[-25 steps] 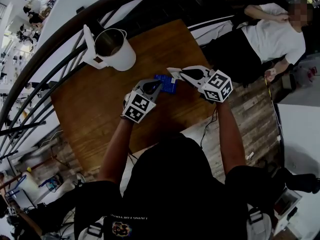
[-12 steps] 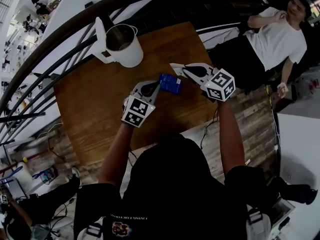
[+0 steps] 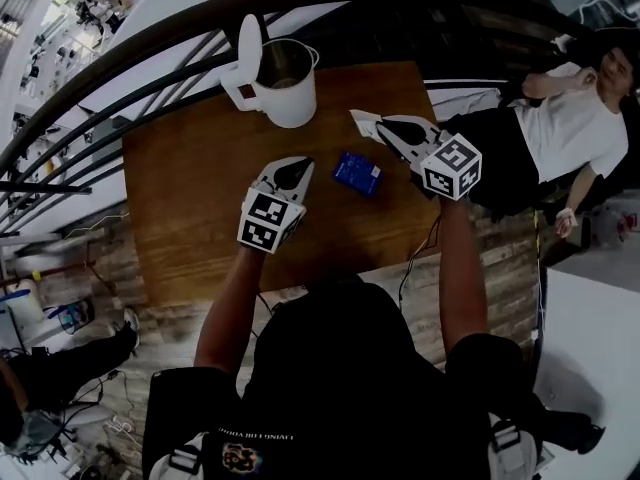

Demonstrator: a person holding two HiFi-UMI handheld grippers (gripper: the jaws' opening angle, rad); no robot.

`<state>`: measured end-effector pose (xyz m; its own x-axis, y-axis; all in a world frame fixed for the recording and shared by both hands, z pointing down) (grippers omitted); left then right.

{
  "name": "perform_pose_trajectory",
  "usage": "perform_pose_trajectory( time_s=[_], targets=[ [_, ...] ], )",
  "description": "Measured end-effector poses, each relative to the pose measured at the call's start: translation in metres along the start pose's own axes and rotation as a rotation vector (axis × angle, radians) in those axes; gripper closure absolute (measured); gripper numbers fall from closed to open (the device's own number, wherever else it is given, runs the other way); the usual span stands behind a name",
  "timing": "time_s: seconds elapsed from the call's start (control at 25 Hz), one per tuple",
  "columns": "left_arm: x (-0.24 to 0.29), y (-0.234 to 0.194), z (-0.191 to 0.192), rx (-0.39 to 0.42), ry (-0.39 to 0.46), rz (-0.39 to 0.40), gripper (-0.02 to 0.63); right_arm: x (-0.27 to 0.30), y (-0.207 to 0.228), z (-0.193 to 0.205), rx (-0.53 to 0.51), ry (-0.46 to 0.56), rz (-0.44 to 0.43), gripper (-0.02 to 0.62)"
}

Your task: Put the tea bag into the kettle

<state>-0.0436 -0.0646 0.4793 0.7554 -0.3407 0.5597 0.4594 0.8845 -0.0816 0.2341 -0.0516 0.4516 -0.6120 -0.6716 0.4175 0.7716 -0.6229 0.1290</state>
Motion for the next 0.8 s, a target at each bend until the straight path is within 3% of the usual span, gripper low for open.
perform_pose_trajectory(
  time_s=[0.8],
  targets=[
    [-0.102,-0.053,0.026,-0.163,0.075,-0.312,0.601,0.085,0.003,-0.092,-0.118,0.105,-0.05,0.575]
  ],
)
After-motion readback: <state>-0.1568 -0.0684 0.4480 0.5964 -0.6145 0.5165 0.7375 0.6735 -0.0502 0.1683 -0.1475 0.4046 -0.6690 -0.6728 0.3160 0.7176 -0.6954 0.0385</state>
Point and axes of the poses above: the fingertips, and each gripper's own axes: x forward along the fingers, y to its right, z out of its underside, the point moved 10 cm from there along -x, backward along the fingers, and after that the axes turned 6 degrees about -y, right-handed, at the moved point
